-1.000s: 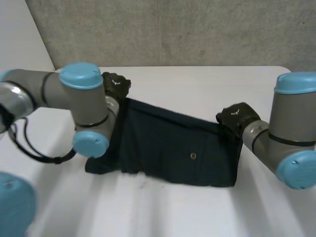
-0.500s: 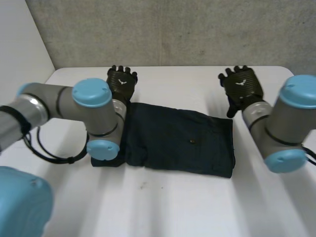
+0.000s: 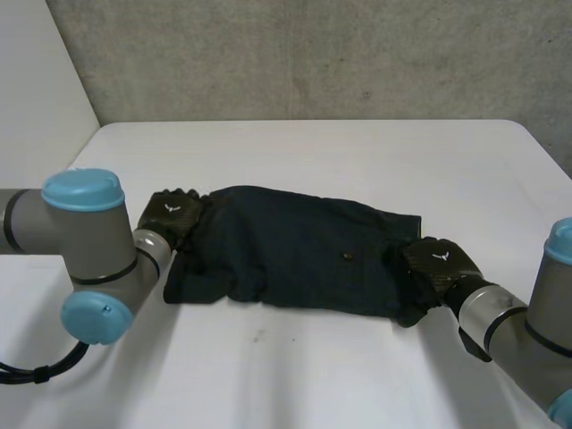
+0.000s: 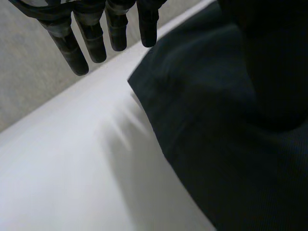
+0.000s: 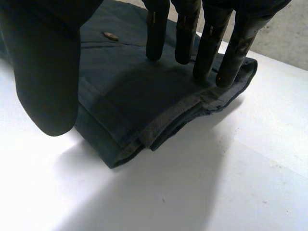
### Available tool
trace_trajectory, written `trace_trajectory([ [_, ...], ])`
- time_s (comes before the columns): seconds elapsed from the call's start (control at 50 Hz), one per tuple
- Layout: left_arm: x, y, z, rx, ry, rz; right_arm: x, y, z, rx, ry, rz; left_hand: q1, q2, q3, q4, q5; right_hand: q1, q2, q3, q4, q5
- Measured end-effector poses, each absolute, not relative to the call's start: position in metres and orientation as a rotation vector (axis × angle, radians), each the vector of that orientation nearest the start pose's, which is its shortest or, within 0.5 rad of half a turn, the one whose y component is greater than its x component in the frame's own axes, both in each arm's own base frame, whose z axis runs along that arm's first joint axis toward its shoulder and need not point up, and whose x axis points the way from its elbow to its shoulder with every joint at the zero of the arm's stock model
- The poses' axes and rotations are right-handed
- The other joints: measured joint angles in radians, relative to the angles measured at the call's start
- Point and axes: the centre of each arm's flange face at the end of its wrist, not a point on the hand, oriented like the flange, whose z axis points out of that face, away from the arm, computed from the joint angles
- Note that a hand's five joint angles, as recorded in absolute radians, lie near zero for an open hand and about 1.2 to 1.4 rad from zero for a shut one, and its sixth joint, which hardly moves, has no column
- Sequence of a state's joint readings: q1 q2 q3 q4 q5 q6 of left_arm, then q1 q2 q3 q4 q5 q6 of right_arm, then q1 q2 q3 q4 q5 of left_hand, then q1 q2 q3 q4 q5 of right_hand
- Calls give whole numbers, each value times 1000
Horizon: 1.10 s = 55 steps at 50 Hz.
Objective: Fold the shorts.
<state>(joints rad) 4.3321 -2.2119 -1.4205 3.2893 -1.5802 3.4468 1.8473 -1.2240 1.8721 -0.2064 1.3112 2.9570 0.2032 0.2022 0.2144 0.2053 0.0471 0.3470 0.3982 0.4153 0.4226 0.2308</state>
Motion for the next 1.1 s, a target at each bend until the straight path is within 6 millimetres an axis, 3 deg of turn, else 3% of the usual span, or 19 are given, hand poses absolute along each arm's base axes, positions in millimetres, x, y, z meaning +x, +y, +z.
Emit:
trace_trajectory([
  [0.12,-264,-318,123,865,2466,-1788,229,-247,129,-751,2332,-1546,0,0,0,0,0,44,46,39,34,32],
  [0.14,-263,-319,119,865,2473,-1773,229,-252,123,-749,2345,-1577,0,0,0,0,0,159,206,183,174,164],
  [0.2,-263,-319,118,865,2474,-1771,229,-254,122,-748,2346,-1589,0,0,0,0,0,176,239,215,205,189],
  [0.28,-263,-317,123,864,2467,-1780,229,-262,114,-758,2350,-1631,0,0,0,0,0,267,373,356,345,298],
  [0.3,-264,-316,132,861,2452,-1808,229,-266,110,-766,2354,-1641,0,0,0,0,0,397,690,693,690,606],
  [0.4,-263,-313,147,852,2433,-1844,228,-268,109,-767,2357,-1646,0,0,0,0,0,401,696,762,763,674],
  [0.48,-261,-309,158,845,2428,-1859,226,-267,115,-766,2348,-1665,0,0,0,0,0,415,709,763,767,679],
  [0.5,-258,-302,172,841,2428,-1873,224,-265,129,-764,2326,-1700,0,0,0,0,0,447,735,770,767,701],
  [0.6,-256,-290,190,836,2439,-1905,215,-267,147,-766,2332,-1740,0,0,0,0,0,470,745,772,767,714],
  [0.66,-254,-277,209,814,2459,-1958,196,-275,163,-811,2385,-1777,0,0,0,0,0,494,752,772,767,714],
  [0.72,-252,-269,217,789,2477,-1988,181,-281,171,-914,2443,-1795,0,0,0,0,0,512,753,772,767,714],
  [0.76,-250,-262,222,761,2496,-2008,167,-287,178,-1085,2500,-1797,0,0,0,0,0,527,755,772,767,714],
  [0.84,-247,-256,224,736,2517,-2015,159,-293,187,-1324,2514,-1809,0,0,0,0,0,540,761,772,767,714],
  [0.88,-246,-253,223,728,2528,-2011,171,-296,200,-1523,2428,-1860,0,0,0,0,0,552,769,772,767,714],
  [0.9,-246,-253,223,728,2528,-2011,171,-296,200,-1523,2428,-1860,0,0,0,0,0,552,769,772,767,714],
  [1.0,-247,-252,223,732,2528,-2016,225,-284,223,-1728,2121,-1974,0,0,0,0,0,565,772,772,767,721],
  [1.04,-249,-253,225,735,2521,-2030,259,-270,226,-1794,1948,-1983,0,0,0,0,0,574,775,772,768,732],
  [1.06,-249,-253,225,735,2519,-2032,263,-268,226,-1802,1927,-1981,0,0,0,0,0,574,775,772,768,732],
  [1.1,-252,-254,230,738,2505,-2063,302,-245,219,-1874,1720,-1926,0,0,0,0,0,578,775,772,769,732],
])
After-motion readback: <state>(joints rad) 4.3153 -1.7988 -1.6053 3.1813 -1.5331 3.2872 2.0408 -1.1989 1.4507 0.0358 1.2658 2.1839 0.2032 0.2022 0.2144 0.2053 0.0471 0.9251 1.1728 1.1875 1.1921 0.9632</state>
